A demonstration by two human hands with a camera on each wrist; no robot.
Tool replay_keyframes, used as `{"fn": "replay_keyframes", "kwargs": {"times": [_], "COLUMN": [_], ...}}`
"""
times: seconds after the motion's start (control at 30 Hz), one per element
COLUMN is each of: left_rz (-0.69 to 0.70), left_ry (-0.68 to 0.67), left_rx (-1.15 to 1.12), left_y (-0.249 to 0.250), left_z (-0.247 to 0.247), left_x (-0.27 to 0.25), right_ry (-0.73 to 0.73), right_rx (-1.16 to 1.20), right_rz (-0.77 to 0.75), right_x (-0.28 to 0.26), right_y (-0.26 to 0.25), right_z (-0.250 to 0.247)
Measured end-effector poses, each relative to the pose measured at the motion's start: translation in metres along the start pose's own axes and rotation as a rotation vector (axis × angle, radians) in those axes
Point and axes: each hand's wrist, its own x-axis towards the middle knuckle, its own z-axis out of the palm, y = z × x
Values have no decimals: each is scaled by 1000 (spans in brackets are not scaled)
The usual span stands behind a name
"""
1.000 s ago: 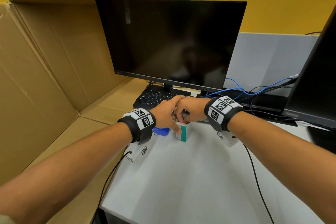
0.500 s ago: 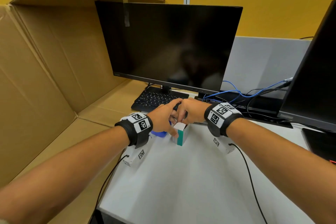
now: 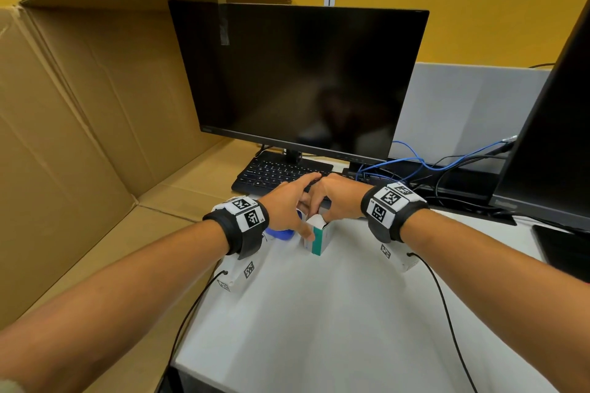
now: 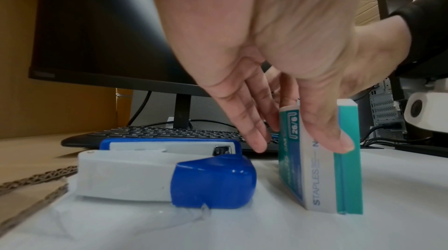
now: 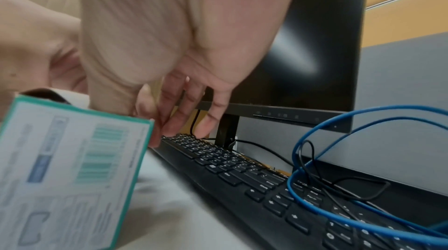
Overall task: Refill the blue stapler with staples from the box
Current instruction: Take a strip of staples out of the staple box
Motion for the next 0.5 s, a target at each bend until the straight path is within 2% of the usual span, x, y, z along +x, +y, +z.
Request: {"fn": "replay_keyframes", "kwargs": {"times": [0.27, 0.5], "left_rz": [4, 30], "left_ry": [-2, -1], "left_rx": [-8, -83], "left_y": [-2, -4], "left_z": [0, 2], "left_x": [1, 6], "right_ry": [81, 426], "right_rx": [126, 584], "right_rz": [-12, -8], "right_x": [-5, -10], "right_y": [12, 16], "right_z": [-5, -2]}}
